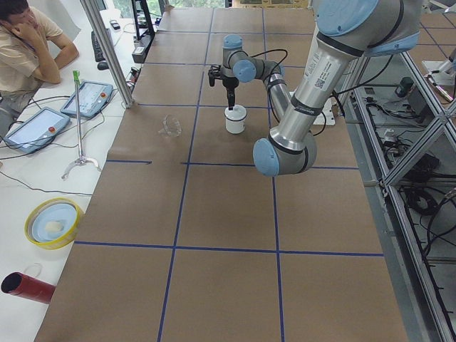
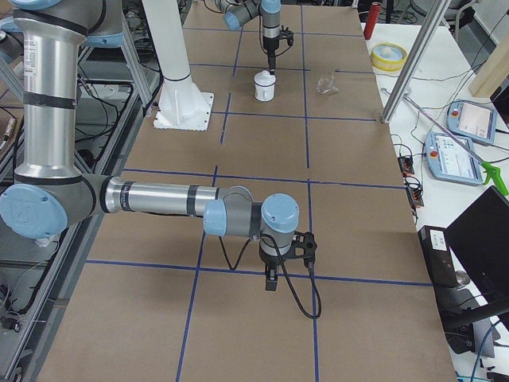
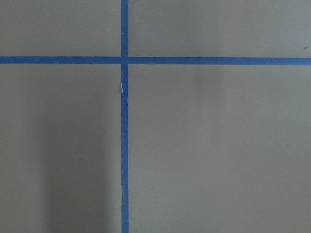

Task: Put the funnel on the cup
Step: 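Move the left gripper over the white lid on the enamel mug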

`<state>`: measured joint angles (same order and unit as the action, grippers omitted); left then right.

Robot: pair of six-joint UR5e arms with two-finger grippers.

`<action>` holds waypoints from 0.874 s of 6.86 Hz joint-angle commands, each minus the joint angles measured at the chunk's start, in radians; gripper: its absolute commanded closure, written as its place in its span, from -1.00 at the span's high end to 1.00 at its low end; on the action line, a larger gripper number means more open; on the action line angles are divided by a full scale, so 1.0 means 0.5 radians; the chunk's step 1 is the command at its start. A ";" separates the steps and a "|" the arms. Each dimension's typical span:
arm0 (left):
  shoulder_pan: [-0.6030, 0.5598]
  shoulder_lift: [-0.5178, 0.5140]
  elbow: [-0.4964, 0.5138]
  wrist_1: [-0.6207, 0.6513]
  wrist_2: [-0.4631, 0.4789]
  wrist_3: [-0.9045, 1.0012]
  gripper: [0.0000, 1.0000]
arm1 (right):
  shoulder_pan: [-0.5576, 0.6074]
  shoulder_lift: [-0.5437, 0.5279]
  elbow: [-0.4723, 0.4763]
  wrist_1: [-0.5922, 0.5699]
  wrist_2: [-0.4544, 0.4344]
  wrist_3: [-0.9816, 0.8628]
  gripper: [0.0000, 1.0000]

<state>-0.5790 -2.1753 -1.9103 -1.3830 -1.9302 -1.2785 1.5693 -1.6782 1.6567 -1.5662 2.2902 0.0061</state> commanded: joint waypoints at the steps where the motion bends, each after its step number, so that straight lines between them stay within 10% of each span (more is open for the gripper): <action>1: 0.026 0.003 0.001 -0.001 -0.002 -0.035 0.64 | 0.000 0.000 0.000 0.000 0.000 0.000 1.00; 6: 0.063 0.012 -0.008 -0.001 -0.002 -0.060 0.56 | 0.000 0.000 0.000 0.000 0.000 0.000 1.00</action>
<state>-0.5518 -2.1717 -1.9117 -1.3836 -1.9313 -1.3083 1.5693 -1.6782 1.6567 -1.5662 2.2902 0.0062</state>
